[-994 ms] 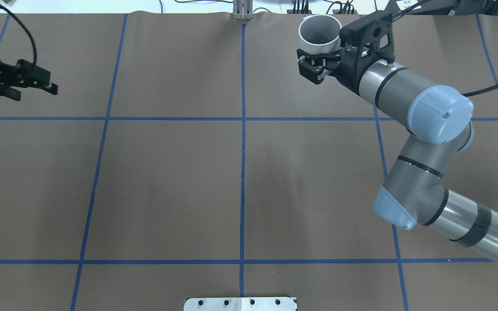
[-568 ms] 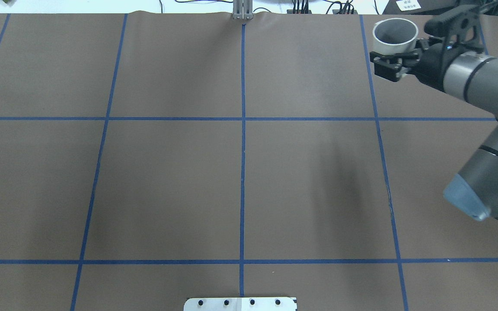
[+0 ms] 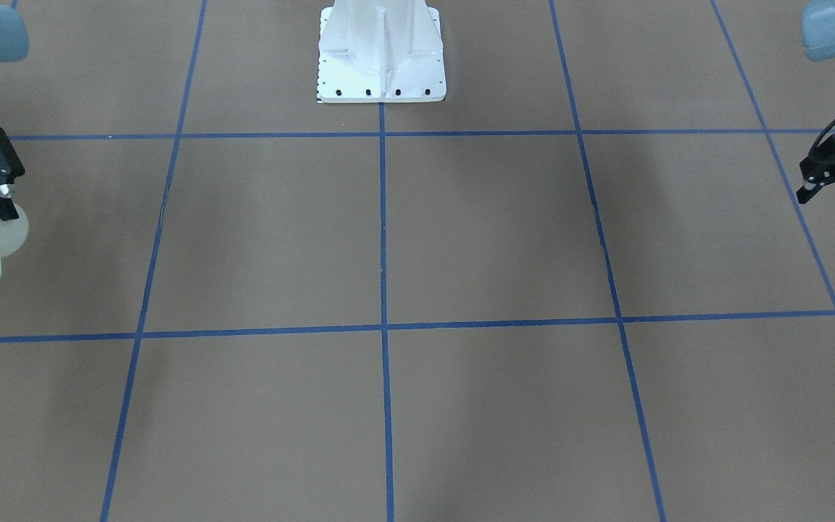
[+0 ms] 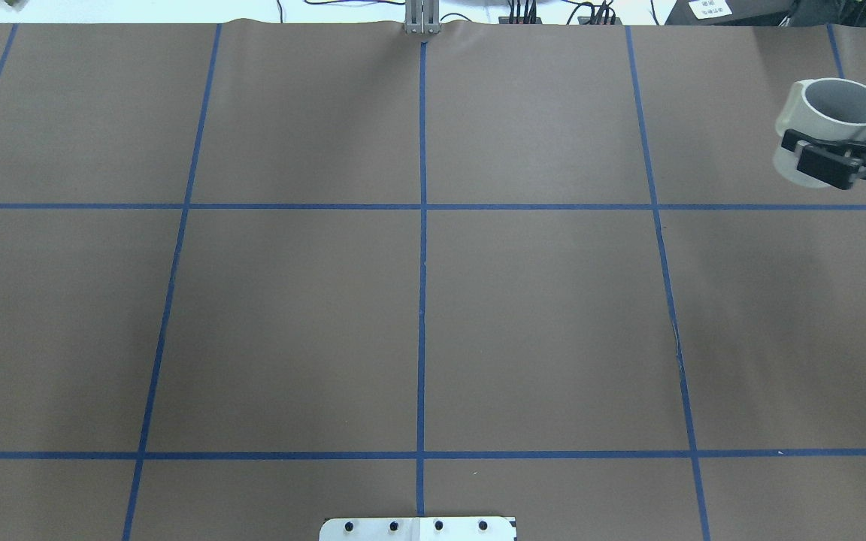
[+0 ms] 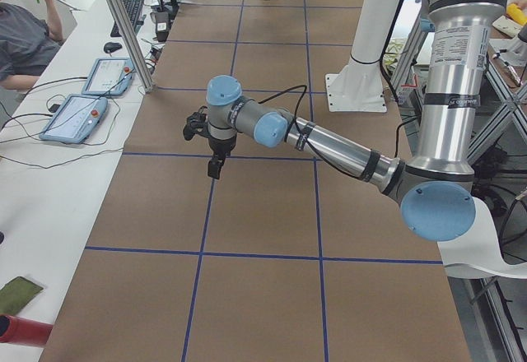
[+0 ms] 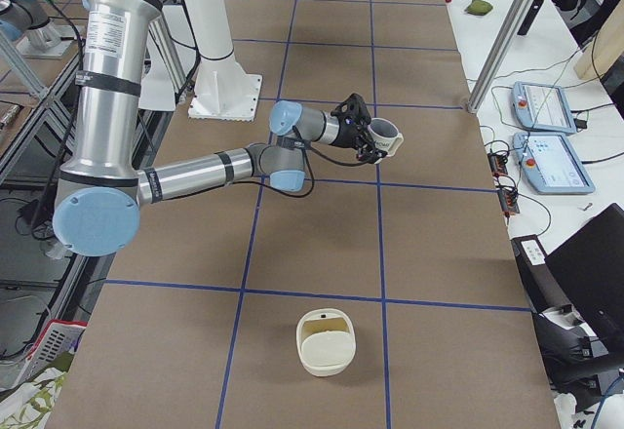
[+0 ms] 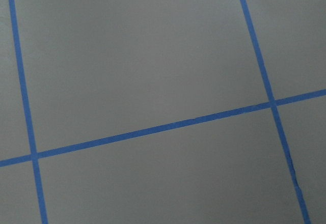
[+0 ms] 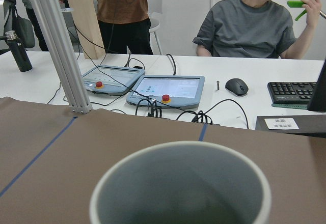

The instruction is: Left arm hands cup to right arm to dump lemon

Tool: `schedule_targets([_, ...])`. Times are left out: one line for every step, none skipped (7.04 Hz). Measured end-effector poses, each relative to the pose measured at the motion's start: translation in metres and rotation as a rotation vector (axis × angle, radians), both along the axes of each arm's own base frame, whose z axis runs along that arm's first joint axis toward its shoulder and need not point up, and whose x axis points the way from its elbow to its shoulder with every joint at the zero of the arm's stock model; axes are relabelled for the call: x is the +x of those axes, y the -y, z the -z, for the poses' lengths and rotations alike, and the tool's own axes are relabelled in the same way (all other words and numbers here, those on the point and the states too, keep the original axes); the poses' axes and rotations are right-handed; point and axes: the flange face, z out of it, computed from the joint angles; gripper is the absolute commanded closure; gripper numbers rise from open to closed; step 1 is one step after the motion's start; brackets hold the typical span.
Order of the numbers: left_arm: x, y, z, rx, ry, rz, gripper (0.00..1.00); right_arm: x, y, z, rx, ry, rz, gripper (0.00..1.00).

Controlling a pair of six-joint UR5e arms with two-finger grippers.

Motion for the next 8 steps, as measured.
schedule_targets([-0.010,0.000,-0.006,0.003,0.014,-0.011,0.00,0.030,-0.016,-0.024,-0.017,0.017,-0.016,0.78])
schedule_targets([-0.014,0.000,-0.008,0.005,0.018,-0.016,0.00,0.058,-0.029,-0.055,-0.044,0.055,-0.034,0.82])
schedule_targets([-0.016,0.000,-0.008,0.006,0.019,-0.017,0.00,0.085,-0.041,-0.093,-0.076,0.122,-0.053,0.86])
schedule_targets([-0.016,0.000,-0.007,0.008,0.020,-0.018,0.00,0.113,-0.053,-0.129,-0.110,0.189,-0.071,0.89])
schedule_targets([-0.016,0.001,-0.006,0.009,0.020,-0.018,0.00,0.139,-0.066,-0.153,-0.153,0.262,-0.093,0.95])
schedule_targets([-0.015,0.001,-0.006,0.009,0.019,-0.017,0.00,0.161,-0.077,-0.168,-0.216,0.349,-0.120,0.99])
schedule_targets([-0.015,0.001,-0.005,0.009,0.018,-0.016,0.00,0.175,-0.084,-0.181,-0.285,0.432,-0.151,1.00])
schedule_targets([-0.015,0.002,-0.004,0.009,0.018,-0.016,0.00,0.182,-0.085,-0.188,-0.345,0.510,-0.178,1.00])
